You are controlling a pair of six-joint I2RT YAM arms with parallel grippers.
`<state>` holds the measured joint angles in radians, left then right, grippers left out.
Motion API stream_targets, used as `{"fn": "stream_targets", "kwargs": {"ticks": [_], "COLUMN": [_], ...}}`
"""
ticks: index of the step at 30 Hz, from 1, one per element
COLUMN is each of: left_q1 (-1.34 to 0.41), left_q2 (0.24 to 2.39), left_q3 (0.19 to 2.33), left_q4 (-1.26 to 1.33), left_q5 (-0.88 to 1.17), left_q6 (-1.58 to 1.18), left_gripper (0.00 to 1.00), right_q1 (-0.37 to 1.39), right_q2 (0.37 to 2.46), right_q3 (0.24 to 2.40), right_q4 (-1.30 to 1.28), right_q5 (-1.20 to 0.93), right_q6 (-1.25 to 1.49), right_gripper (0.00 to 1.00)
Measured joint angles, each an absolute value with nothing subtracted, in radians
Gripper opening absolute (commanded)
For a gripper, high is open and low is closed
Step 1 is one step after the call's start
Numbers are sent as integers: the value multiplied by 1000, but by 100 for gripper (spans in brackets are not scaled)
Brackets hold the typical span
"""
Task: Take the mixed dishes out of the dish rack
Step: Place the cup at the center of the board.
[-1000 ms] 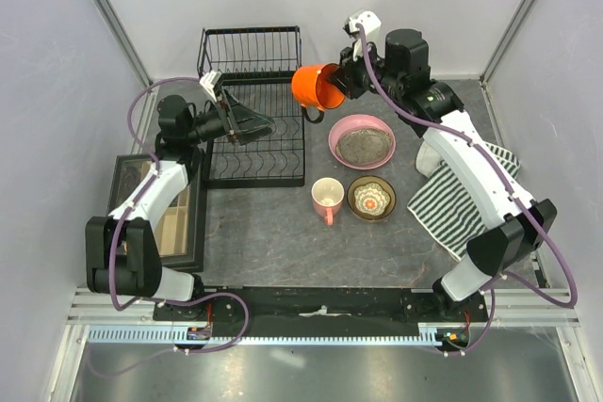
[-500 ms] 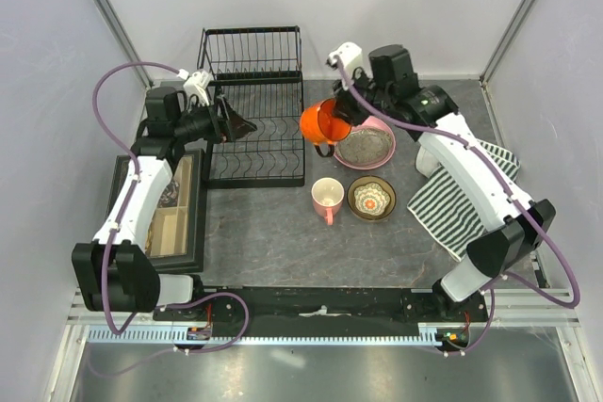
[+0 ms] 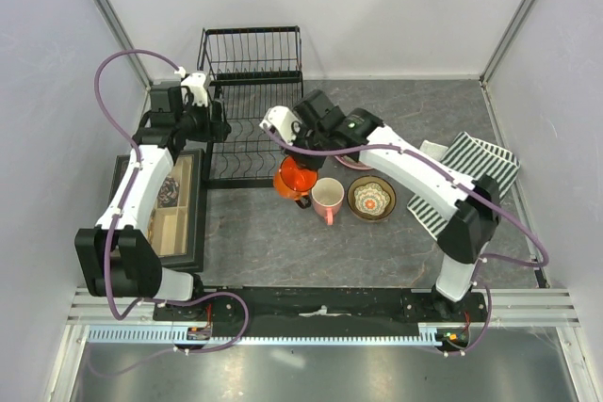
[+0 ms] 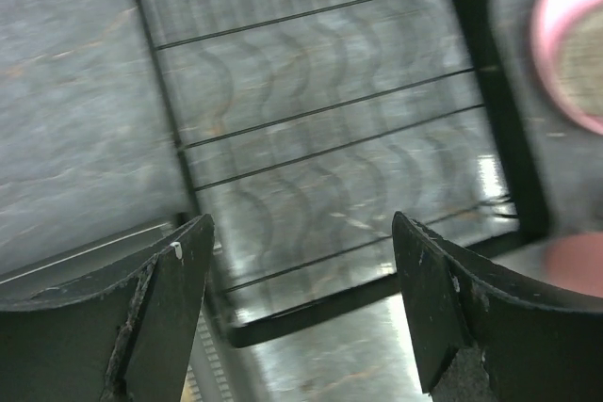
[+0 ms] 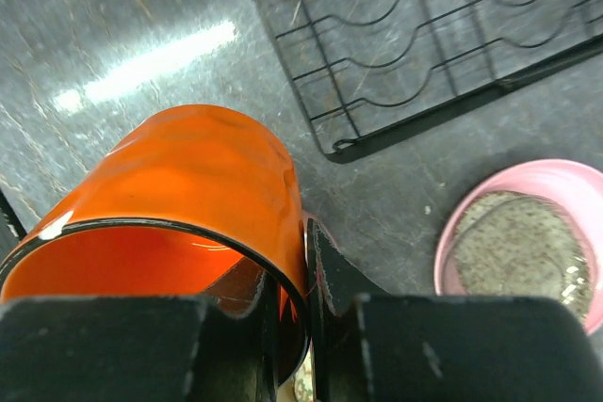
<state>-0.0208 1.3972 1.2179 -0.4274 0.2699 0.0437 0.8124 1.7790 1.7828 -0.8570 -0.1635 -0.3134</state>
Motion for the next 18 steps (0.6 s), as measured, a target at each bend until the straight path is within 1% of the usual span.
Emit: {"fn": "stream_targets", "kwargs": {"ticks": [8,18], "left_q1": [-14,3], "left_q2": [1406,1403], "left_q3": [1218,1218], "left_q4": [-431,-416], "left_q5": [159,131], "left_q6": [115,150], "left_gripper": [82,82], "right_q1": [860,890], "right_q2": [1916,2038], "right_q3": [1808,1881], "right_q4": [-883,-892], "right_q5": [-119,-108], "right_q6": [-329,-337], "right_gripper": [0,0]}}
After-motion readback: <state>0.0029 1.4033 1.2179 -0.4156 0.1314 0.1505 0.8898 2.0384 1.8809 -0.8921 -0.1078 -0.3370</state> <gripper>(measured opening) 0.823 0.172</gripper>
